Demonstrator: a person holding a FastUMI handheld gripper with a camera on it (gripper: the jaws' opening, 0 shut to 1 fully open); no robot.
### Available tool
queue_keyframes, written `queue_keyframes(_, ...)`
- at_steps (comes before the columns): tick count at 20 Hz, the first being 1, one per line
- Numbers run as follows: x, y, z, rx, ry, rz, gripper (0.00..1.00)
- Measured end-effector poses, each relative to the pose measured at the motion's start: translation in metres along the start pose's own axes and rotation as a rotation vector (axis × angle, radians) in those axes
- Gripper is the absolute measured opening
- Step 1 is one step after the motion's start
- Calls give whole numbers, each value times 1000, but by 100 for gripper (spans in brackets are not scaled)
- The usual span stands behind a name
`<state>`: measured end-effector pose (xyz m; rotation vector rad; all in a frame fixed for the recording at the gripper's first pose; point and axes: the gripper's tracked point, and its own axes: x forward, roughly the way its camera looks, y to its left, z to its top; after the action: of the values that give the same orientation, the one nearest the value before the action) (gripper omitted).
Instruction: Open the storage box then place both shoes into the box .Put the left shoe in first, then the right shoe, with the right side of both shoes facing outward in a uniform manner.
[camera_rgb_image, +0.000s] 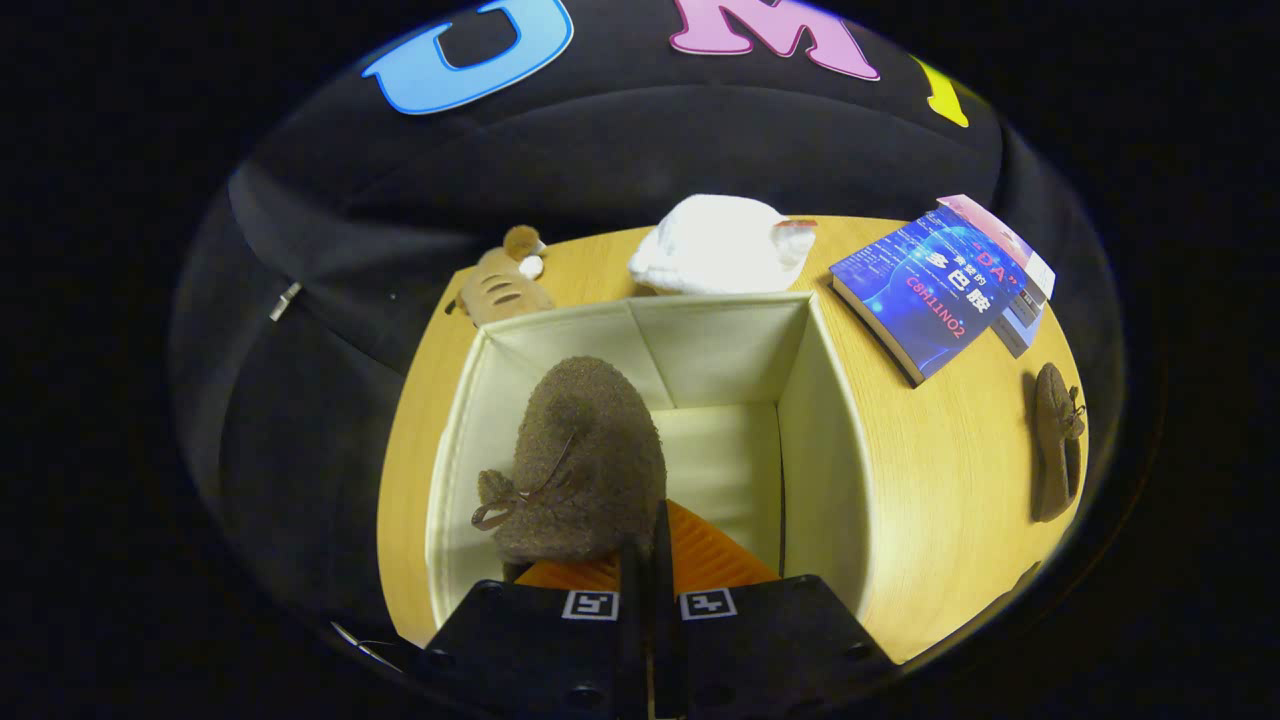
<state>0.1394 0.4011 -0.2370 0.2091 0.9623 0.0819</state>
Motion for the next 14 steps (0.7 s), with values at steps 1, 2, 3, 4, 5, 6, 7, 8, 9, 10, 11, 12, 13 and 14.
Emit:
queue_keyframes(1, 10, -2, -3, -10, 12, -16, 9)
queue_keyframes(2, 18, -1, -6, -15, 25, -28, 9)
queue_keyframes(3, 23, -1, -11, -15, 42, -37, 13)
queue_keyframes(4, 31, 0, -15, -17, 59, -44, 13)
queue_keyframes(5, 37, 1, -20, -17, 81, -49, 15)
queue_keyframes(6, 42, 4, -27, -17, 105, -45, 15)
queue_keyframes(7, 43, 5, -32, -19, 124, -46, 17)
queue_keyframes(8, 43, 8, -33, -16, 135, -35, 20)
queue_keyframes(9, 45, 12, -33, -14, 137, -25, 30)
queue_keyframes(10, 40, 14, -32, -12, 139, -9, 40)
queue_keyframes(11, 37, 16, -33, -18, 143, 6, 50)
queue_keyframes(12, 31, 17, -33, -27, 146, 25, 60)
queue_keyframes(13, 24, 20, -31, -32, 141, 51, 72)
queue_keyframes(14, 14, 24, -29, -35, 122, 85, 85)
